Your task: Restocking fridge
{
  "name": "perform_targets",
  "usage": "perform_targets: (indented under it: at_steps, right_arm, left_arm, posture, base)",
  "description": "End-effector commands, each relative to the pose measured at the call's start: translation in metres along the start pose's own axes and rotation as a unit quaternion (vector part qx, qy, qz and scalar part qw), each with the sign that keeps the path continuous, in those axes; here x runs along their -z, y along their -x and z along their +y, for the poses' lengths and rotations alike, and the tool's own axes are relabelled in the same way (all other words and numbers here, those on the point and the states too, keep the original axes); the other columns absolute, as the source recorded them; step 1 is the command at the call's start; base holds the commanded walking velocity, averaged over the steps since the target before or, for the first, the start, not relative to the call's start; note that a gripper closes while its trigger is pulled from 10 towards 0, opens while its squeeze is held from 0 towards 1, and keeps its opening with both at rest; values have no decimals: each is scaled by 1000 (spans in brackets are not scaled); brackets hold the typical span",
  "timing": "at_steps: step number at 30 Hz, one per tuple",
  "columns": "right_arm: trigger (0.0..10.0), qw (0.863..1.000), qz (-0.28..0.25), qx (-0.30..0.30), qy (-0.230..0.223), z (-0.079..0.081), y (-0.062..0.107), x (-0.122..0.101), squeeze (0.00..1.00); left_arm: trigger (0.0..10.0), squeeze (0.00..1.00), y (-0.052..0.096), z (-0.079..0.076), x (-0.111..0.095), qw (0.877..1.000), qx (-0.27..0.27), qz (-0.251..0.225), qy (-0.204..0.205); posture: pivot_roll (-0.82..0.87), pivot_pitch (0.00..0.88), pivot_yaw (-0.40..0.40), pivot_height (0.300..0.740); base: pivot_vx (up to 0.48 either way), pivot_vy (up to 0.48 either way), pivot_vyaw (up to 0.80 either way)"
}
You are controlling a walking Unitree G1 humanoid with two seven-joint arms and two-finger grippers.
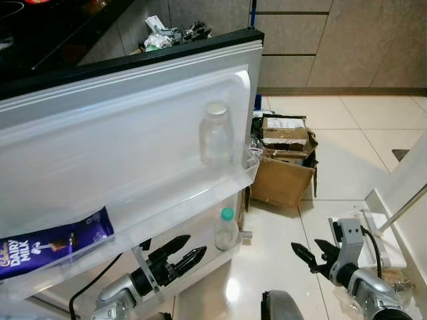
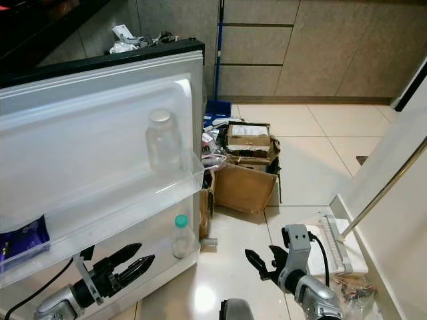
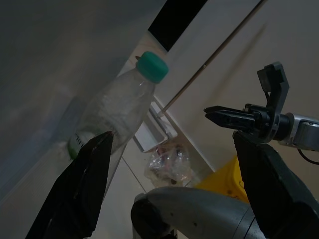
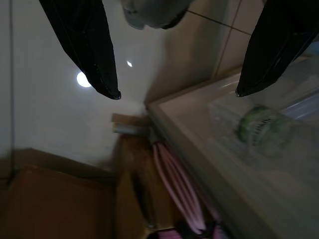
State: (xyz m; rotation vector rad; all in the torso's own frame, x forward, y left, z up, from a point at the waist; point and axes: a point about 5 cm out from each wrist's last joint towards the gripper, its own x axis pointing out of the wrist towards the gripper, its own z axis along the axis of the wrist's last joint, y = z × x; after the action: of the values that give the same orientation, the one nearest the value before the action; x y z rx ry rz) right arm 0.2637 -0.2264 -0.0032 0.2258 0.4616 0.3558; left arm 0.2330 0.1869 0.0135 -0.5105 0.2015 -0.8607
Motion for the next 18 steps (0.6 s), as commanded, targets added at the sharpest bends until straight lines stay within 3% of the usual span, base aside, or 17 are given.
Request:
perform_targets:
  at_steps: [1, 7, 14, 18]
  right_arm:
    - [10000, 1000, 3, 0, -6, 0, 1, 3, 0]
    - [10000, 1000, 16, 17, 1, -1, 1, 6, 0]
    - [10000, 1000, -2, -10, -14, 1, 2, 3, 0]
    - [10000, 1000, -2, -12, -11, 1, 2, 3, 0]
  left_arm:
    - [10000, 0, 2, -1, 7, 1000, -4, 0, 15]
    - [10000, 0, 3, -3, 12, 1000, -6, 10, 26]
    - [10000, 0, 3, -4, 16, 999, -8, 15, 30]
    - [10000, 0, 4, -2, 16, 999, -17, 10, 34]
  posture:
    - [-4, 51, -34, 610]
    - [-5, 52, -33, 625]
    - [-3, 52, -34, 639]
    - [-2, 52, -36, 654]
  base:
    - [0, 0, 0]
    - [0, 0, 0]
    - [-468, 0, 0]
    - [0, 0, 0]
